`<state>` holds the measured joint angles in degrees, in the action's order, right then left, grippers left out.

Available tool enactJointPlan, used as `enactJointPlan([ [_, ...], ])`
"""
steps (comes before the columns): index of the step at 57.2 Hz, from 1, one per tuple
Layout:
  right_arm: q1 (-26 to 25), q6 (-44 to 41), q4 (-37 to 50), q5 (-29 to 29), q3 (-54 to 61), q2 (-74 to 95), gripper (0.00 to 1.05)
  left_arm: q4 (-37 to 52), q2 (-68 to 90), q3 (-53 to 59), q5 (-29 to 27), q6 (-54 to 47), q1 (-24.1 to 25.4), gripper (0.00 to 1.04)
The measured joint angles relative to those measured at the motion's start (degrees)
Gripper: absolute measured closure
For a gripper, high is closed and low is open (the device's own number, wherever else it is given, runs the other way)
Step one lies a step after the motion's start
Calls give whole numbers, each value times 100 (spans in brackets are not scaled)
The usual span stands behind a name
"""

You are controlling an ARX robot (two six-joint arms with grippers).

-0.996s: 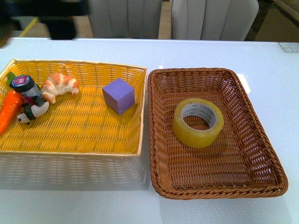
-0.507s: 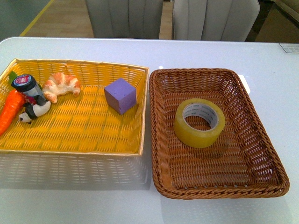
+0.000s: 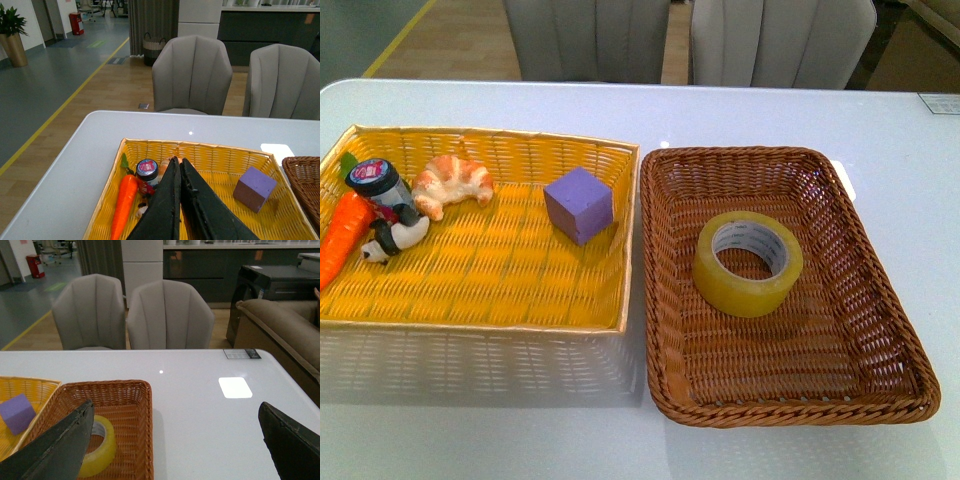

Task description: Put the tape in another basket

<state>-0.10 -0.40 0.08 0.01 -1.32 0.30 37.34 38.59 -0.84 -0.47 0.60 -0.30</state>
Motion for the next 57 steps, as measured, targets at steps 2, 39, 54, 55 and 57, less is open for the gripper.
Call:
enactJointPlan([
  [2,0,0,0,0,0,0,9,-188,-208,0,35,-2,0,103],
  [39,0,0,0,0,0,0,9,-2245,-2374,2,46,0,4,103],
  [54,0,0,0,0,0,0,9,-2778,-2907,0,46,0,4,103],
  [55,0,0,0,0,0,0,9,-2973,-3047,0,44,-2,7,103],
  [57,0,0,0,0,0,0,9,-3340,-3296,0,52,-2,7,103],
])
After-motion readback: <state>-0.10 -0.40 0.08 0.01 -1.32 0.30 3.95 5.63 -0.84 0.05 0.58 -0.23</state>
